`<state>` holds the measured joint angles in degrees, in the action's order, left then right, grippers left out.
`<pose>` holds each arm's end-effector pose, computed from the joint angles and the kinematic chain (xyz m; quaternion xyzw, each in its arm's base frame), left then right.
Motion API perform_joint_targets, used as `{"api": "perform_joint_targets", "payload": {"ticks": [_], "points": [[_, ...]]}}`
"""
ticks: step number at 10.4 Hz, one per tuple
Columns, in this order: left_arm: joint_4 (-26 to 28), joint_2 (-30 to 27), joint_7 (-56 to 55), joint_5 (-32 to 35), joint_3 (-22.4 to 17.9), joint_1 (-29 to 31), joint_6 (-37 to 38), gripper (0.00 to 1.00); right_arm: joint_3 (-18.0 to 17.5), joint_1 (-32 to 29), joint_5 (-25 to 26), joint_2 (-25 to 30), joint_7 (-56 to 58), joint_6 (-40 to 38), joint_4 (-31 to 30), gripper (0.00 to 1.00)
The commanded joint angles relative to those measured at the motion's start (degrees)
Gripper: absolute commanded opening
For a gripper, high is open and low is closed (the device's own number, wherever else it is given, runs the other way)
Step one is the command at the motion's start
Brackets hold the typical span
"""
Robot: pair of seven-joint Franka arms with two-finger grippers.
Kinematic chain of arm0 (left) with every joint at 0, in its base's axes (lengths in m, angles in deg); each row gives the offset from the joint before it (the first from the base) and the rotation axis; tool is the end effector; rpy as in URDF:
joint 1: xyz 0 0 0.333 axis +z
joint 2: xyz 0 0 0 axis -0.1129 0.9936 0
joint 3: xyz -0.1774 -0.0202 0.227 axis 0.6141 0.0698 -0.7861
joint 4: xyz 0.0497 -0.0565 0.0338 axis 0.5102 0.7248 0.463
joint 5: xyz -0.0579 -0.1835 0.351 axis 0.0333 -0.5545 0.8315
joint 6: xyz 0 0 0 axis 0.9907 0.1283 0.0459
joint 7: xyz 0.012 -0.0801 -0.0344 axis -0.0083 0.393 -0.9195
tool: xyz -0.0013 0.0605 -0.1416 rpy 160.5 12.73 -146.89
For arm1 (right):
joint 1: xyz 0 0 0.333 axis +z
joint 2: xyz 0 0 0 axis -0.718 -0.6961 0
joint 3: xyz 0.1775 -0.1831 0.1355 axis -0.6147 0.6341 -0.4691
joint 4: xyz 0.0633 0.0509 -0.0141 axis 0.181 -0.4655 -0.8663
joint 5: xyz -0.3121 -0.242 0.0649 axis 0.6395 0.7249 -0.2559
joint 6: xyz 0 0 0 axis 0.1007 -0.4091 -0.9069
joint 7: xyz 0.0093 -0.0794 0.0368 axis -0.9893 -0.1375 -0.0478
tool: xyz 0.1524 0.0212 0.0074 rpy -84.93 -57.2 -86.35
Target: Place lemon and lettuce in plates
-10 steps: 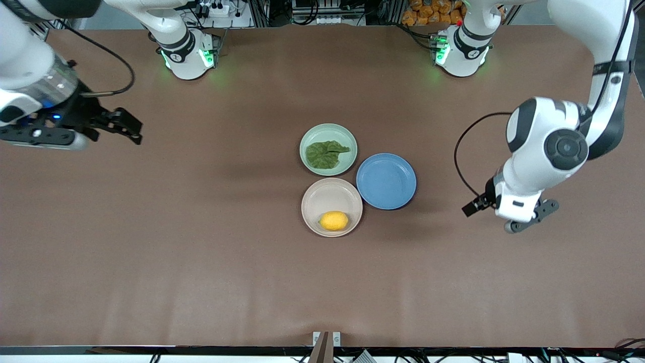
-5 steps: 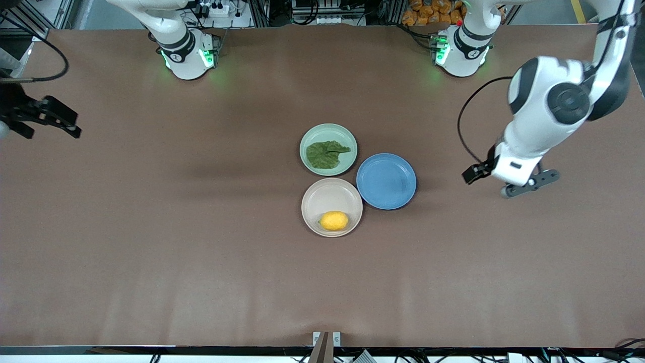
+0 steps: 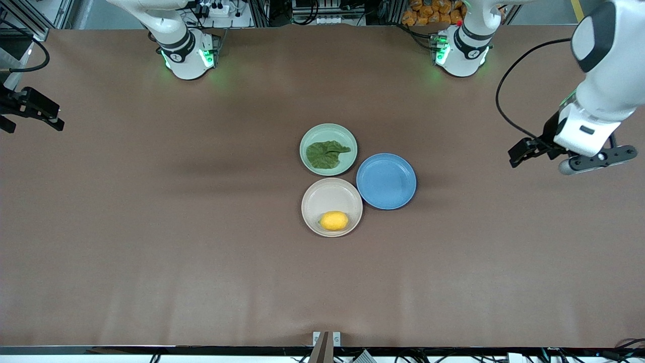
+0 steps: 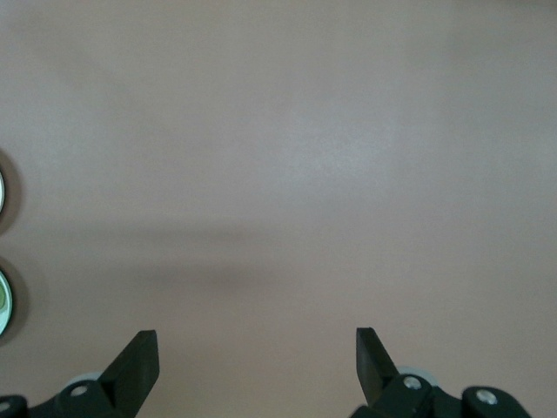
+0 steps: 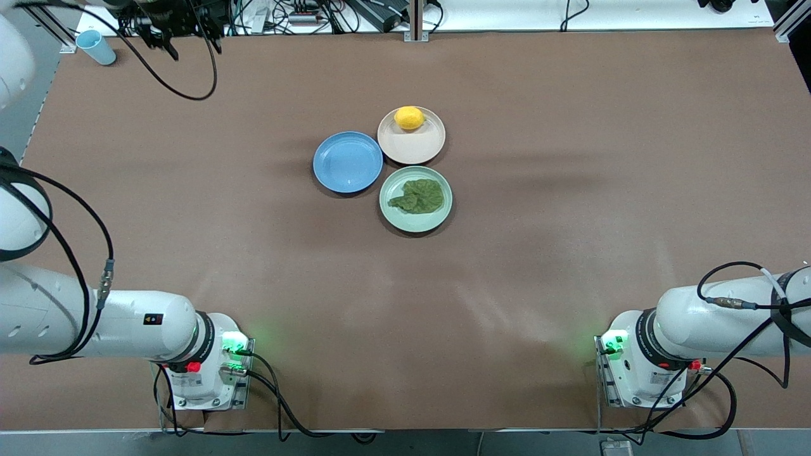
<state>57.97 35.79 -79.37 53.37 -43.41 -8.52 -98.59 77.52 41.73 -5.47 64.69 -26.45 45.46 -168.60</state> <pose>0.5698 -0.0683 0.4704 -0.9954 -0.0797 -0.0533 0.0048 0.5495 -0.0289 0.5805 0.9993 0.0278 0.0231 0.0077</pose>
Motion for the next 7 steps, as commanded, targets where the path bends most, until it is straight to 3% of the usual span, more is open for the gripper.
{"api": "perform_joint_targets", "payload": {"ticks": [1, 4, 7], "points": [[-5.81, 1.50, 3.48, -0.35, -0.61, -1.91, 3.41, 1.00, 0.23, -0.06, -0.62, 0.23, 1.39, -0.80, 0.58, 1.00], [-20.73, 5.81, 5.58, -1.31, -0.53, -1.39, 16.22, 1.00, 0.14, 0.03, -0.70, 0.32, 1.31, -0.80, 0.58, 1.00], [-21.47, 4.68, 9.29, -1.14, 0.08, -1.39, 16.78, 1.00, 0.14, 0.03, -0.70, 0.23, 1.31, -0.80, 0.58, 1.00]]}}
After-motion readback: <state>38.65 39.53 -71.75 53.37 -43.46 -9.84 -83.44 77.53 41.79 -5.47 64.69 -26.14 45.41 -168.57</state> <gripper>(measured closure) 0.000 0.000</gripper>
